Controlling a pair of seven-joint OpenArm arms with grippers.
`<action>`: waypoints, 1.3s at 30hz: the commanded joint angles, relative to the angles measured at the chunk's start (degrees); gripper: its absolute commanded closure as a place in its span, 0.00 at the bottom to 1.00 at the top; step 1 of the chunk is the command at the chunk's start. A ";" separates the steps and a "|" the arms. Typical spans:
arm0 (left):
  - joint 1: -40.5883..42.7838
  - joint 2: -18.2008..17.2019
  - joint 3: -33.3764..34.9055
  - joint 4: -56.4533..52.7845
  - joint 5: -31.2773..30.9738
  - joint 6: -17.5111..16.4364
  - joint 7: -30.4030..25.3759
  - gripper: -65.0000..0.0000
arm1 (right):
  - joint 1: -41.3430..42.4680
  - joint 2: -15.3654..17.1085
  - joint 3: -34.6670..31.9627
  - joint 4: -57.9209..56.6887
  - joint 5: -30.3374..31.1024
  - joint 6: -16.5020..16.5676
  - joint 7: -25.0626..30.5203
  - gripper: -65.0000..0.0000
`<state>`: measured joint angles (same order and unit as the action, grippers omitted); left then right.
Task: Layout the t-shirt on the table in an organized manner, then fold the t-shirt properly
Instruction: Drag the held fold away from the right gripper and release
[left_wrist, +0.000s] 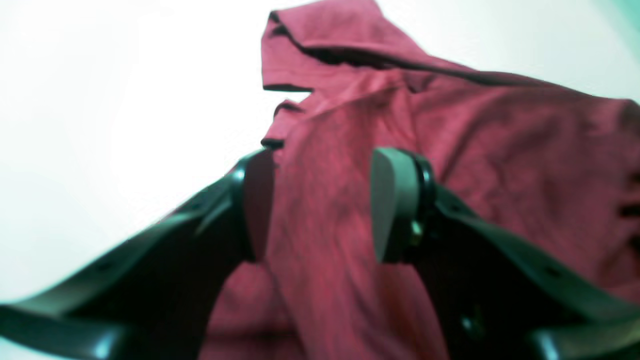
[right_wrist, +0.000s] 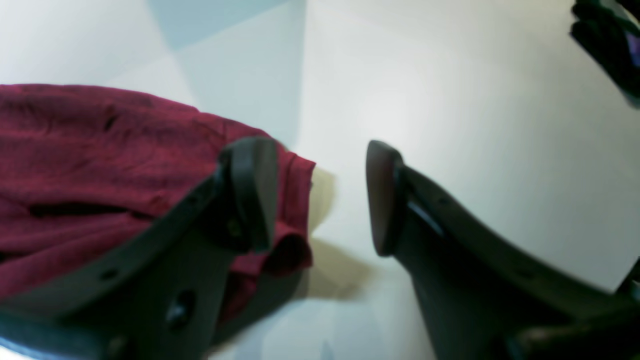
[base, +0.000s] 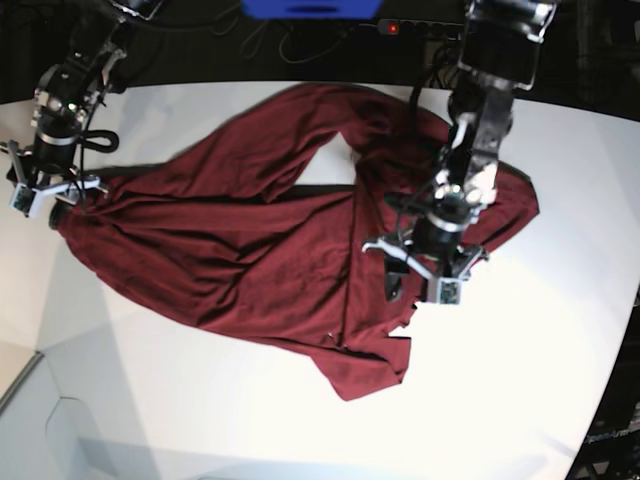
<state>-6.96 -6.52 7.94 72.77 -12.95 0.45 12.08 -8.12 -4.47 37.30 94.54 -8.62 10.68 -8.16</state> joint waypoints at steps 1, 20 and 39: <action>-2.93 1.29 -0.08 -1.17 1.30 -0.05 -1.31 0.53 | 0.60 0.47 0.02 0.97 0.40 -0.44 1.79 0.55; -8.03 2.00 -0.25 -8.64 6.58 0.21 -1.39 0.53 | 0.96 0.56 0.11 -0.17 0.40 -0.44 1.79 0.55; -7.85 2.08 -0.25 -8.55 6.40 0.21 -1.39 1.00 | 1.04 0.82 0.11 -2.45 0.40 -0.44 1.88 0.55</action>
<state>-13.13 -4.34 7.90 62.78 -6.55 0.45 12.67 -7.53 -4.12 37.32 91.20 -8.58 10.68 -7.88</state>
